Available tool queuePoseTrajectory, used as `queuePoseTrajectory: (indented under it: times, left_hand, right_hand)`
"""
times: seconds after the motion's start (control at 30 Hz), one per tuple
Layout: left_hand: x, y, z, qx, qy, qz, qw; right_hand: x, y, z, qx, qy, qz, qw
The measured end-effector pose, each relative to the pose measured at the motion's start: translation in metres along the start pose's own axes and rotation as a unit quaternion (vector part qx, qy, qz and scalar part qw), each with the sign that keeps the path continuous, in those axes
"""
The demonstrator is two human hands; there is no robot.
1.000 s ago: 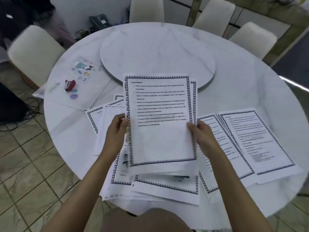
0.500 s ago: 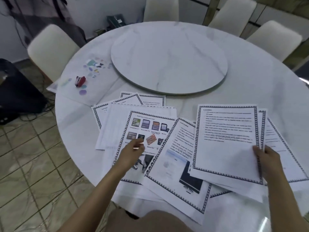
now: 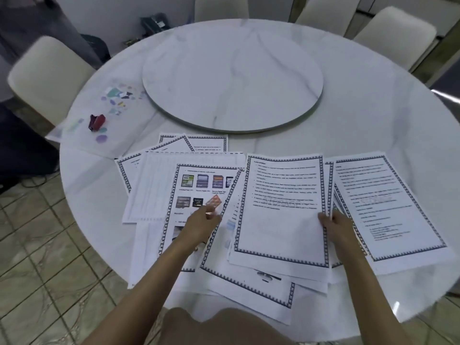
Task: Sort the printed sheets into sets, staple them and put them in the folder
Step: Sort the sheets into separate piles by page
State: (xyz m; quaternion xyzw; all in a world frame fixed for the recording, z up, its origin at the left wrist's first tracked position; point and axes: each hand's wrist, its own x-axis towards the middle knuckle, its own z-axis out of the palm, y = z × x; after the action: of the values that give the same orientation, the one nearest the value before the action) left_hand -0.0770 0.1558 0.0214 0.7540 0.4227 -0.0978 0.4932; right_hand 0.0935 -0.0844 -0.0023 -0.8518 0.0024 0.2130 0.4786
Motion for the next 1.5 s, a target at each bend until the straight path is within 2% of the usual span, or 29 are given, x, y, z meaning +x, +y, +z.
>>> queuePoseTrajectory:
  times: [0.1, 0.2, 0.47, 0.67, 0.83, 1.07, 1.33, 1.5]
  left_hand:
    - [-0.004, 0.002, 0.008, 0.033, -0.019, 0.018, 0.999]
    - [-0.008, -0.001, 0.013, 0.023, 0.007, 0.045, 0.999]
    - [-0.017, -0.034, -0.048, -0.051, 0.222, 0.066, 0.972]
    - [-0.025, -0.072, -0.11, -0.118, 0.337, 0.073, 0.931]
    - [-0.029, -0.09, -0.128, -0.182, 0.363, 0.064, 0.911]
    - [-0.024, -0.096, -0.136, -0.222, 0.37, 0.068, 0.899]
    - [-0.014, -0.115, -0.151, -0.192, 0.351, 0.04, 0.915]
    - [-0.007, -0.137, -0.159, -0.112, 0.339, -0.015, 0.934]
  right_hand:
    - [-0.003, -0.002, 0.005, -0.003, -0.016, -0.025, 1.0]
    - [-0.002, -0.005, 0.006, 0.003, -0.016, -0.028, 0.999]
    - [0.019, -0.013, -0.037, -0.034, 0.063, -0.056, 0.996]
    - [0.032, -0.004, -0.047, -0.166, 0.059, -0.032, 0.984]
    - [0.027, -0.003, -0.032, -0.191, 0.088, -0.027, 0.977]
    - [0.019, -0.006, -0.009, -0.266, 0.179, -0.083, 0.944]
    - [0.002, -0.009, 0.008, -0.247, 0.226, -0.119, 0.935]
    - [-0.011, -0.006, 0.024, -0.262, 0.247, -0.151, 0.921]
